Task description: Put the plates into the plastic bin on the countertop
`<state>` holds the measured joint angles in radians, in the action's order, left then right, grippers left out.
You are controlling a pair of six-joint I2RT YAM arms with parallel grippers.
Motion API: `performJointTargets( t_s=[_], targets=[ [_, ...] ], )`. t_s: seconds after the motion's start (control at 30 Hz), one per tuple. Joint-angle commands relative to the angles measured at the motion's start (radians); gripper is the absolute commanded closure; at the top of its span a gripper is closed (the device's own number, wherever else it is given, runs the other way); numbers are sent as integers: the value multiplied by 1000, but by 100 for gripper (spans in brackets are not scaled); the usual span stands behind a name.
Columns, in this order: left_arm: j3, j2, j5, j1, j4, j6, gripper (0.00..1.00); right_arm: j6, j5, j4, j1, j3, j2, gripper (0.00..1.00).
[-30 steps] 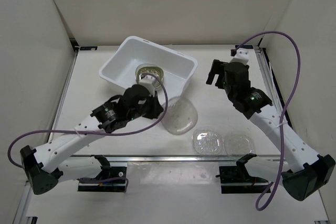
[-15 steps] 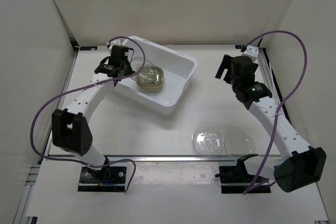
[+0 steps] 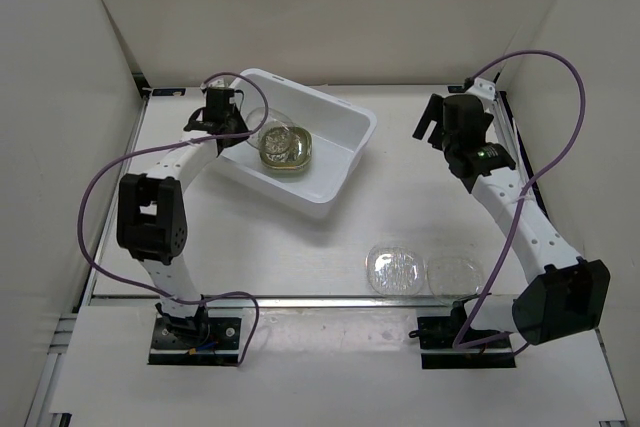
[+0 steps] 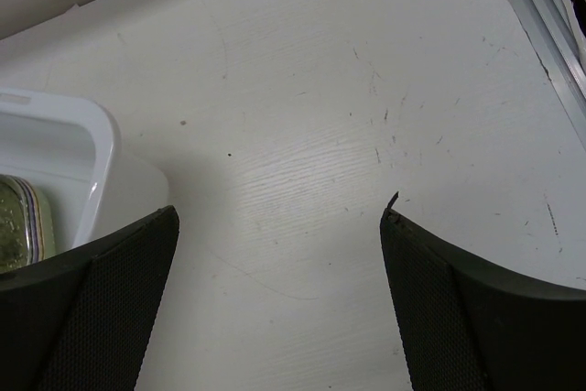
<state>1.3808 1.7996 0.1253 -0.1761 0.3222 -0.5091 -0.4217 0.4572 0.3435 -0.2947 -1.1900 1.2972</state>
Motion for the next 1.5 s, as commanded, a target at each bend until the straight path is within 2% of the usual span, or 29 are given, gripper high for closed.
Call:
performJointTargets(
  t_s=[0.0,0.33,0.43,0.5,0.73,0.9,0.93,1.0,1.03,1.23,1.3,1.47],
  targets=[
    [-6,1,-36,3,-77,-8,90,-26,12,0,6,-45,-9,8],
    [-86,27,-45,-2,-236,-63,90,-45,34,43,6,-13,-82,7],
    [-89,29,-36,-17,-238,-51,65,-51,31,68,3,-11,-107,7],
    [-88,23,-35,-29,-242,-40,52,-48,34,80,3,-5,-119,7],
    [-78,17,-44,-66,-249,11,46,-32,-28,141,0,30,-174,7],
    [-80,29,-98,-76,-249,21,37,38,-175,236,0,67,-196,6],
    [-77,26,-116,-77,-252,30,28,47,-202,273,2,76,-196,5],
    [-74,11,-153,-82,-252,53,18,66,-288,307,0,118,-202,5],
    [-74,-2,-153,-88,-249,63,1,75,-325,339,0,139,-208,4],
    [-146,-222,-138,-134,-232,141,1,66,-526,377,-3,335,-266,3],
    [-172,-296,-138,-157,-224,161,1,78,-564,312,0,420,-291,3],
    [-268,-520,-177,-206,-114,199,1,152,-693,179,0,490,-242,2]
  ],
)
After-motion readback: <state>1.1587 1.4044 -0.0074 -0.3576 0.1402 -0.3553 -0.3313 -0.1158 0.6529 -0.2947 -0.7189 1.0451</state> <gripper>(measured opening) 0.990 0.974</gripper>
